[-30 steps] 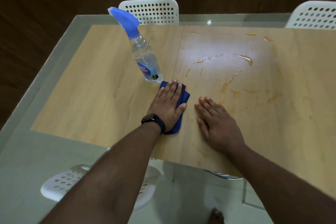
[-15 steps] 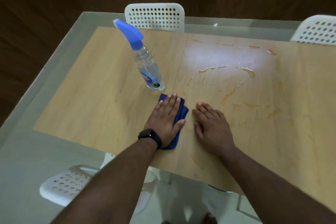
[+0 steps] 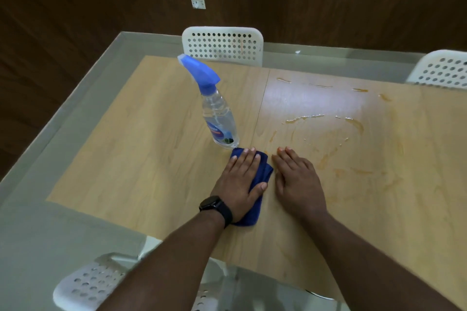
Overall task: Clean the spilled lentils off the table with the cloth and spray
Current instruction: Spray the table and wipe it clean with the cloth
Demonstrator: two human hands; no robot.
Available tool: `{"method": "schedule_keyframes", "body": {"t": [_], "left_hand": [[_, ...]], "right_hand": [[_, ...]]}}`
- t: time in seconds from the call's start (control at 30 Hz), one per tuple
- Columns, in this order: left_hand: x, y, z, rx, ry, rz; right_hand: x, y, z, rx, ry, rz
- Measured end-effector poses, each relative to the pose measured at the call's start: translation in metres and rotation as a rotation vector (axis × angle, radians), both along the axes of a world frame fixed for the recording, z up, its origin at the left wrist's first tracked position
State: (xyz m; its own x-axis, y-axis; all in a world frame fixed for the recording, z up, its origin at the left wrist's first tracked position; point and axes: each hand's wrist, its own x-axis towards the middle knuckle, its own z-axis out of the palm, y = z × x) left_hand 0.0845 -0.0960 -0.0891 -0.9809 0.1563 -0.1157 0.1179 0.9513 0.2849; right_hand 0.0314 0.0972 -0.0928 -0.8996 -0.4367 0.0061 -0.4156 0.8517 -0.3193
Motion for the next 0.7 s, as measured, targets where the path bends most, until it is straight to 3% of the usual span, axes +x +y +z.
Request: {"method": "schedule_keyframes", "body": {"t": [0.07,0.2,0.33,0.43,0.6,0.7], "left_hand": [[0.002,-0.006,0.002,0.121,0.043,0.054],[0.005,-0.020,0.008,0.202,0.396,0.289],[-0.015,-0.030,0.028,0.312,0.300,0.704],[-0.037,-0.032,0.034,0.491,0.305,0.882],[-0.060,-0.032,0.031,0.691,0.372,0.869],[-0.063,-0.037,0.029,0.664,0.383,0.846]], "right_hand": [[0.001,0.000,0.001,-0.009,-0.013,-0.015],[0.000,-0.011,0.010,-0.082,-0.049,-0.078],[-0.025,-0.045,0.030,-0.139,-0.107,-0.103],[-0.044,-0.068,0.037,-0.097,-0.129,-0.047],[-0.049,-0.077,0.033,0.007,-0.145,-0.039],[-0.043,-0.075,0.030,0.063,-0.147,-0.019]]}}
